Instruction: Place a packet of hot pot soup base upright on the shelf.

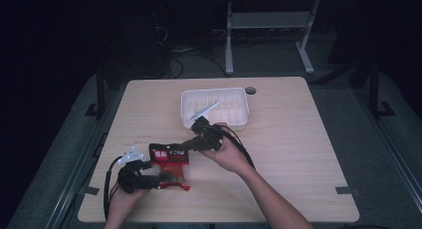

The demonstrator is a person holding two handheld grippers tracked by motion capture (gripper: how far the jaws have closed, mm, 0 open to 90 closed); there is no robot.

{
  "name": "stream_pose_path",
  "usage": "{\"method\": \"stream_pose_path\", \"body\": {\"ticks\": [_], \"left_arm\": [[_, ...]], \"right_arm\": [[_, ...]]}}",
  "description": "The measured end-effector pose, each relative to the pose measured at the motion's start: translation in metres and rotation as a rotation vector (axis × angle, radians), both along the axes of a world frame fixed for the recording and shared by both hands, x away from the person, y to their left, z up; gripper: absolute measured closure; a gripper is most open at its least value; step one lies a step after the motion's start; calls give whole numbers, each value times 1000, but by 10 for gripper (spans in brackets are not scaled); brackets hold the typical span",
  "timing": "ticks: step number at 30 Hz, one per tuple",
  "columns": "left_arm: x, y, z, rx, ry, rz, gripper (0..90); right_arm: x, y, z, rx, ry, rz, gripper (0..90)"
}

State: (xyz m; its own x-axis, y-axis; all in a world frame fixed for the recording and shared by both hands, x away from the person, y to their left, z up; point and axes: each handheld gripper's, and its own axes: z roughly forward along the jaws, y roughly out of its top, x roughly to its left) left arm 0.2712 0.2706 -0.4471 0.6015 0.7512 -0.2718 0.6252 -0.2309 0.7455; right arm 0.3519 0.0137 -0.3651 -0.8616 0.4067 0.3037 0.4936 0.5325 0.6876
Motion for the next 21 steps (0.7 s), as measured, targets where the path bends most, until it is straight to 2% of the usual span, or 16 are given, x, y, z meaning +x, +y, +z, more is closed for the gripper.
{"method": "stream_pose_path", "body": {"ticks": [1,2,5,6,9,13,15,16,18,19,21], "left_arm": [[0,0,0,-13,0,-14,270],[-1,1,1,-43,5,-50,316],[-4,1,4,-68,-14,-88,458],[-4,1,4,-68,-14,-88,478],[-4,0,5,-95,-6,-121,547],[-7,-3,10,-64,-43,-118,632],[-8,-5,12,-48,-55,-117,640],[-10,-10,14,-10,-81,-120,643],[-11,-12,14,5,-86,-124,649],[-11,-15,14,27,-95,-135,653],[-12,-16,14,29,-97,-139,655]], "right_arm": [[-5,-2,5,3,-15,17,893],[-8,-3,7,5,-16,26,893],[-12,-7,9,13,-24,54,891],[-12,-7,9,13,-24,54,891],[-17,-14,11,33,-21,100,889],[-20,-21,12,27,-36,121,877],[-21,-24,11,31,-34,126,853],[-20,-26,9,37,-23,130,826],[-19,-26,6,26,-9,140,789],[-20,-26,4,11,-9,139,773],[-19,-25,3,8,-7,142,775]]}}
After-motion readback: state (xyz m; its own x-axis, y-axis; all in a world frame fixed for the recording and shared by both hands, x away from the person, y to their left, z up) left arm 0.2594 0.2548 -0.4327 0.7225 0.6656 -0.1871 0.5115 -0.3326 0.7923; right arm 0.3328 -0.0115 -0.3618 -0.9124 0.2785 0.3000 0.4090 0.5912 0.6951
